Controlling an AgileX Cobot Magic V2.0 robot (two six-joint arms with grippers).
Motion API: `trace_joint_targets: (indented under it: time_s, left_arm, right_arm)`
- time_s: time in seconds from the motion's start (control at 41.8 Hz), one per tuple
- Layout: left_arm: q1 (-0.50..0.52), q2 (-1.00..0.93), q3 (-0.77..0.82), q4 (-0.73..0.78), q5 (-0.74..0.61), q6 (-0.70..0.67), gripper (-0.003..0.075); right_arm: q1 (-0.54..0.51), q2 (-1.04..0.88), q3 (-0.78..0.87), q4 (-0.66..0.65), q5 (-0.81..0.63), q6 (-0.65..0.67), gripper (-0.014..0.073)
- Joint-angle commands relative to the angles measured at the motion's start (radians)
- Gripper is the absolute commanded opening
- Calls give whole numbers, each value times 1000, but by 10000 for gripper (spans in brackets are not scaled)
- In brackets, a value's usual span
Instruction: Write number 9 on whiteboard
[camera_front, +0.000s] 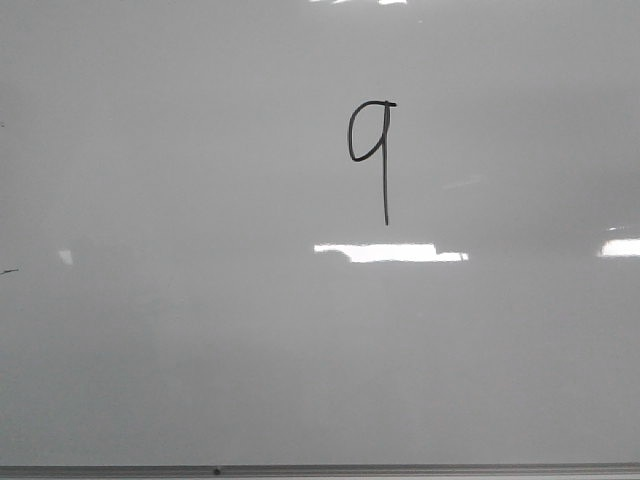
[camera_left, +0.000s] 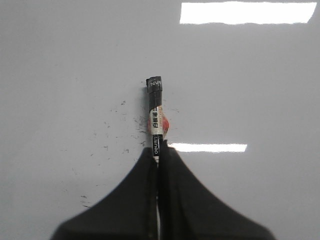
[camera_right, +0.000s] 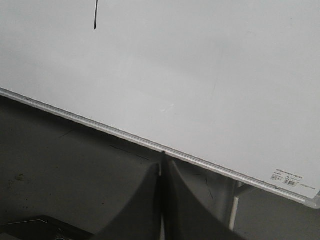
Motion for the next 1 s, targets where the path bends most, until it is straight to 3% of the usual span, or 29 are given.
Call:
trace_joint_targets:
  time_s: [0.0,0.454,0.717,0.98]
  left_arm:
    - [2,-19,2,0,-90,-2,-19]
    - [2,-19,2,0,-90,-2,-19]
    - [2,-19,2,0,-90,-2,-19]
    - [2,-19,2,0,-90,-2,-19]
  right_arm:
    - [-6,11,-21,-11,-59,-1,-79]
    - [-37,-40,40,-30,-115,-2,-79]
    - [-212,-283,467,-40,-709,-2,-79]
    - [-229,-407,789,-39,-1154,-2,-79]
